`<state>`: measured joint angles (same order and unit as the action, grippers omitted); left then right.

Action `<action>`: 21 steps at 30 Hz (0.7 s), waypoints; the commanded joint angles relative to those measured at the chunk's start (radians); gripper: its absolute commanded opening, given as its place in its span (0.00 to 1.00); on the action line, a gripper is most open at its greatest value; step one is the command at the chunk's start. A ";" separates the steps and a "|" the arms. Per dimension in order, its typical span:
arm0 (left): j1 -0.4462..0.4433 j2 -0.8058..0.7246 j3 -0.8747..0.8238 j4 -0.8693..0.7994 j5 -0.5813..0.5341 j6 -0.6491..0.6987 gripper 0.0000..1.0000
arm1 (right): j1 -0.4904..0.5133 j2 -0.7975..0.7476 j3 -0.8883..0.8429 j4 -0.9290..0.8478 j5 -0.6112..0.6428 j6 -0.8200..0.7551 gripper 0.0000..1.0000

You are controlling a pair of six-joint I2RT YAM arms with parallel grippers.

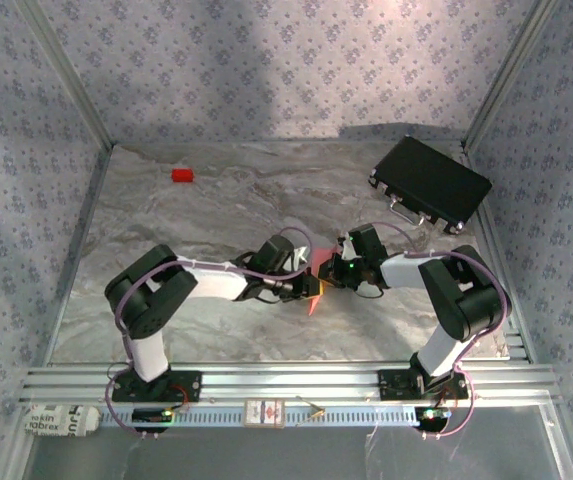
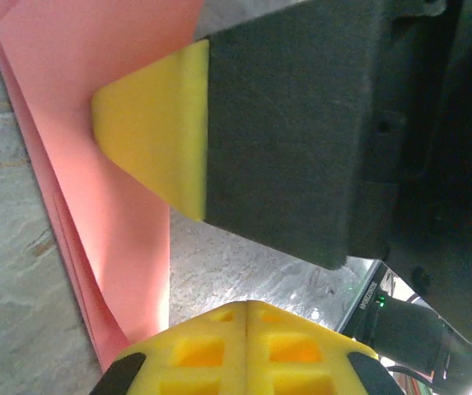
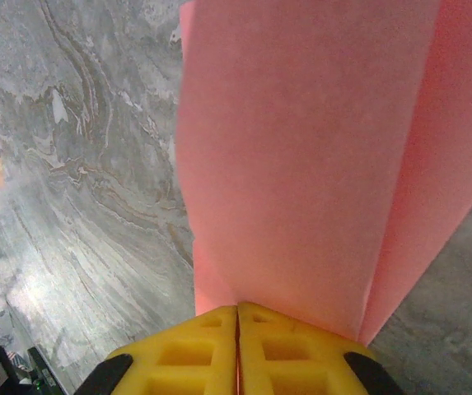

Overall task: Fold a paper plane with a square sheet of paper (pick it up from the middle)
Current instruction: Fold the wing for the fifth time at the center of the table.

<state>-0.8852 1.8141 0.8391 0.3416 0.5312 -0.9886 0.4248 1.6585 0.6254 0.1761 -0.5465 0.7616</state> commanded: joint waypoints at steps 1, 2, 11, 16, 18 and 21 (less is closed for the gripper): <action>0.005 0.036 0.032 -0.004 0.020 0.012 0.01 | -0.015 0.022 -0.016 -0.092 0.067 0.003 0.10; 0.004 0.044 0.036 -0.013 0.016 0.018 0.01 | -0.014 0.022 -0.015 -0.092 0.065 0.004 0.10; 0.000 0.070 0.001 -0.135 -0.086 0.077 0.00 | -0.014 0.009 -0.002 -0.098 0.059 0.006 0.10; -0.011 0.076 -0.059 -0.149 -0.088 0.091 0.00 | -0.021 -0.025 0.034 -0.131 0.050 -0.021 0.12; -0.017 0.073 -0.086 -0.152 -0.089 0.096 0.00 | -0.028 -0.054 0.053 -0.158 0.052 -0.045 0.13; -0.018 0.065 -0.130 -0.133 -0.080 0.096 0.00 | -0.041 -0.101 0.064 -0.182 0.059 -0.066 0.13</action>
<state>-0.8928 1.8580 0.7921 0.3634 0.4740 -0.9203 0.3996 1.6085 0.6571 0.0673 -0.5220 0.7387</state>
